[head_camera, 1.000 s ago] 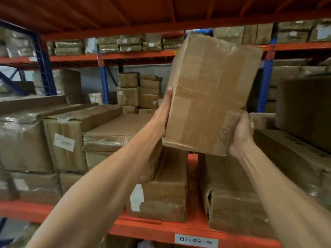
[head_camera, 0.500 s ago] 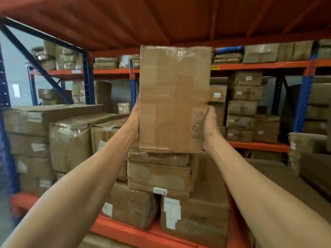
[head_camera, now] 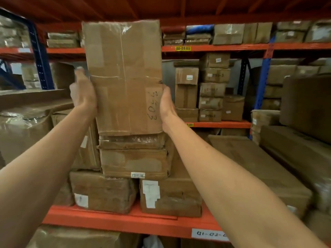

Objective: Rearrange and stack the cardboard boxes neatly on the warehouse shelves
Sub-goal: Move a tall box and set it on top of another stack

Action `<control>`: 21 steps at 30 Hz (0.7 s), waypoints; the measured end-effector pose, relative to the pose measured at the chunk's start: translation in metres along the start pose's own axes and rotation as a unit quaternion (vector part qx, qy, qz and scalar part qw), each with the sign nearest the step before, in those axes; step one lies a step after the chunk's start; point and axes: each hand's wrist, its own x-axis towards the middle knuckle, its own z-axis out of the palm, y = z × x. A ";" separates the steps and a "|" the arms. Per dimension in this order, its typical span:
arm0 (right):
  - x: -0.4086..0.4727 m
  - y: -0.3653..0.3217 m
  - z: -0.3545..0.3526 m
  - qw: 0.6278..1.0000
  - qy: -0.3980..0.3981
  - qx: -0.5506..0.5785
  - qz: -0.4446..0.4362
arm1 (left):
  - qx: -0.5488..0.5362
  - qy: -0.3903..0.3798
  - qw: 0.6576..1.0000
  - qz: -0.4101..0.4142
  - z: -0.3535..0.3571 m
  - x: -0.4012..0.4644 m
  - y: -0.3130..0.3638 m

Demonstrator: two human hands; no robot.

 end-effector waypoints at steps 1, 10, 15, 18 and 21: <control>-0.001 0.001 -0.008 1.000 -0.020 0.000 -0.007 | 0.016 0.036 0.998 0.048 0.006 -0.010 0.006; -0.030 0.012 -0.167 0.988 0.091 -0.127 0.014 | 0.091 0.014 0.830 0.550 0.105 -0.133 0.016; -0.086 0.038 -0.313 0.915 0.204 -0.313 0.154 | 0.214 -0.277 0.872 0.341 0.158 -0.241 -0.079; -0.126 0.063 -0.375 0.876 0.209 -0.363 0.241 | 0.318 -0.438 0.836 0.091 0.178 -0.296 -0.154; -0.152 0.090 -0.402 0.861 0.189 -0.389 0.270 | 0.304 -0.449 0.819 -0.190 0.184 -0.326 -0.211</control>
